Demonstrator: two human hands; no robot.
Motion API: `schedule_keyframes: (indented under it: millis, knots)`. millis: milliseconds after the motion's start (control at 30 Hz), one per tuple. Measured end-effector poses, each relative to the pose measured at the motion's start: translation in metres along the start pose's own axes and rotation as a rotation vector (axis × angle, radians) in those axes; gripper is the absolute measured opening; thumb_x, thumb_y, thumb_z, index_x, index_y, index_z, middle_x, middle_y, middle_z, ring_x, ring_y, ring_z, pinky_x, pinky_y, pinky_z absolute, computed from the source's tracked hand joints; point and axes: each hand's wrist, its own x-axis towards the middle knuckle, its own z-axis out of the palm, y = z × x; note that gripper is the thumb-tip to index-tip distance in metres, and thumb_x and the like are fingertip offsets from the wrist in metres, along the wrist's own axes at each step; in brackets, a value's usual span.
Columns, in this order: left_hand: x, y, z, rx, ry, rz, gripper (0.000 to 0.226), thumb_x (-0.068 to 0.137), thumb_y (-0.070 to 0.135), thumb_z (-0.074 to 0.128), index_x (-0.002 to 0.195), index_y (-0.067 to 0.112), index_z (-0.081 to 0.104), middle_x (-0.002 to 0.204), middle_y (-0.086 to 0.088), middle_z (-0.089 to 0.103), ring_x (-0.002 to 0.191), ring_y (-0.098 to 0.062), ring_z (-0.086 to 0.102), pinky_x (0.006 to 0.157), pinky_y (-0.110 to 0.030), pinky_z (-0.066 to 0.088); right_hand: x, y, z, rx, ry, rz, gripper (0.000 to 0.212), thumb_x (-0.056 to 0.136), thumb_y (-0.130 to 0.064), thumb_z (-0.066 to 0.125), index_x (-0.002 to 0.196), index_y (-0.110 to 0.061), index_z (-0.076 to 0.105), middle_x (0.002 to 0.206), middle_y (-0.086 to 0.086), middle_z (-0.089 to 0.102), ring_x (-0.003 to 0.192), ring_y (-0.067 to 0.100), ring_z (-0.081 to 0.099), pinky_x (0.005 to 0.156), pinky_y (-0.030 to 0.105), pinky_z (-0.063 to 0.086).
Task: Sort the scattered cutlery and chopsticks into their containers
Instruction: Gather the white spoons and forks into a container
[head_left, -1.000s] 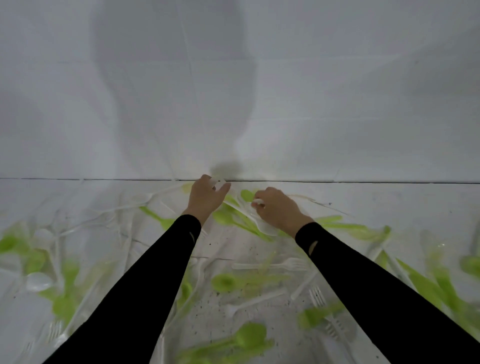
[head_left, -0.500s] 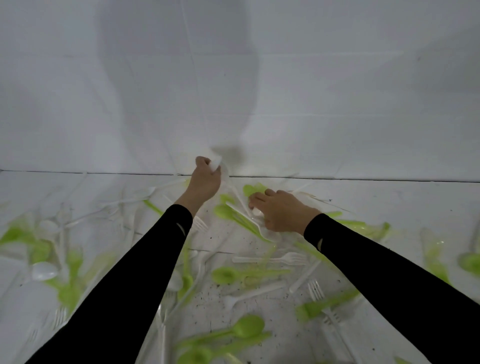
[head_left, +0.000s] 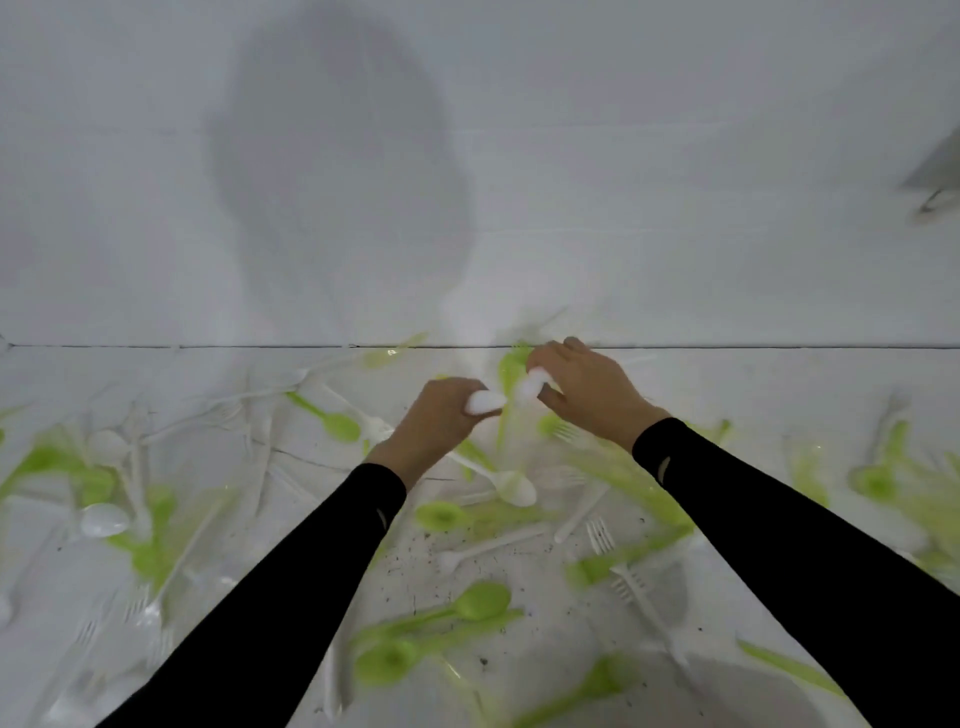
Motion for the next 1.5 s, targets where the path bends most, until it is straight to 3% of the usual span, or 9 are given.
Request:
schedule_keyframes:
  millis: [133, 200, 367, 500, 767, 1000, 1167, 1333, 1500]
  knots:
    - [-0.002, 0.009, 0.031, 0.331, -0.437, 0.046, 0.044, 0.072, 0.035, 0.084, 0.106, 0.010, 0.072, 0.102, -0.009, 0.069, 0.097, -0.025, 0.062, 0.082, -0.034, 0.046, -0.026, 0.007, -0.043, 0.119, -0.090, 0.405, 0.048, 0.094, -0.026, 0.047, 0.139, -0.041, 0.041, 0.084, -0.006, 0.058, 0.087, 0.019, 0.055, 0.074, 0.034, 0.044]
    - [-0.004, 0.012, 0.039, 0.407, -0.506, 0.053, 0.043, 0.072, 0.037, 0.083, 0.104, 0.010, 0.071, 0.102, -0.009, 0.068, 0.096, -0.025, 0.062, 0.079, -0.033, 0.046, -0.038, 0.009, -0.057, 0.197, -0.098, 0.472, 0.058, 0.097, -0.023, 0.038, 0.144, -0.055, 0.026, 0.085, -0.008, 0.065, 0.079, 0.013, 0.056, 0.076, 0.034, 0.043]
    - [-0.016, 0.010, 0.043, 0.381, -0.543, 0.012, 0.036, 0.078, 0.039, 0.079, 0.097, 0.012, 0.064, 0.100, -0.007, 0.066, 0.096, -0.026, 0.062, 0.075, -0.033, 0.044, -0.053, -0.004, -0.061, 0.389, -0.033, 0.579, 0.048, 0.102, -0.018, 0.031, 0.138, -0.049, 0.040, 0.092, -0.011, 0.071, 0.072, 0.006, 0.054, 0.089, 0.032, 0.038]
    - [-0.032, 0.006, 0.023, 0.215, -0.315, 0.096, 0.038, 0.081, 0.034, 0.078, 0.096, 0.004, 0.060, 0.094, -0.016, 0.065, 0.092, -0.031, 0.061, 0.073, -0.035, 0.042, -0.052, -0.036, -0.058, 0.763, 0.037, 0.672, 0.050, 0.099, -0.010, 0.029, 0.128, -0.046, 0.051, 0.109, 0.001, 0.061, 0.073, 0.014, 0.058, 0.071, 0.026, 0.049]
    - [-0.088, 0.001, -0.074, 0.094, 0.175, 0.022, 0.044, 0.080, 0.034, 0.080, 0.081, 0.011, 0.042, 0.070, -0.006, 0.053, 0.067, -0.024, 0.046, 0.055, -0.027, 0.024, -0.025, -0.119, -0.025, 0.913, -0.044, 0.680, 0.016, 0.097, -0.027, 0.052, 0.096, -0.018, 0.065, 0.078, -0.001, 0.059, 0.049, 0.005, 0.044, 0.044, 0.020, 0.035]
    - [-0.163, -0.058, -0.127, -0.024, 0.270, -0.068, 0.041, 0.092, -0.004, 0.048, 0.126, 0.019, 0.042, 0.094, 0.007, 0.068, 0.065, -0.013, 0.066, 0.059, -0.016, 0.049, -0.009, -0.187, 0.009, 1.003, -0.283, 0.574, 0.029, 0.106, -0.020, 0.032, 0.121, -0.025, 0.056, 0.084, 0.008, 0.059, 0.050, 0.024, 0.061, 0.046, 0.026, 0.045]
    - [-0.216, -0.082, -0.143, 0.055, 0.398, -0.172, 0.023, 0.088, 0.018, 0.072, 0.098, 0.006, 0.054, 0.080, 0.001, 0.061, 0.064, -0.009, 0.056, 0.059, -0.007, 0.040, 0.004, -0.220, 0.042, 0.719, -0.404, 0.400, 0.020, 0.097, -0.015, 0.050, 0.102, -0.024, 0.066, 0.112, -0.003, 0.066, 0.089, 0.011, 0.065, 0.073, 0.022, 0.046]
    - [-0.258, -0.099, -0.125, 0.068, 0.294, -0.364, 0.041, 0.086, 0.044, 0.070, 0.062, 0.022, 0.045, 0.054, 0.008, 0.046, 0.051, -0.006, 0.043, 0.055, -0.028, 0.038, 0.006, -0.236, 0.067, 0.155, -0.548, 0.167, 0.033, 0.093, -0.028, 0.057, 0.126, -0.028, 0.055, 0.125, 0.001, 0.060, 0.109, 0.023, 0.060, 0.084, 0.032, 0.043]
    - [-0.264, -0.105, -0.095, 0.188, 0.109, -0.355, 0.010, 0.091, 0.038, 0.064, 0.092, 0.029, 0.068, 0.091, 0.010, 0.066, 0.090, -0.011, 0.062, 0.078, -0.032, 0.050, 0.002, -0.234, 0.081, 0.081, -0.671, 0.147, 0.058, 0.089, -0.029, 0.063, 0.141, -0.025, 0.039, 0.131, 0.008, 0.041, 0.102, 0.028, 0.060, 0.078, 0.033, 0.046]
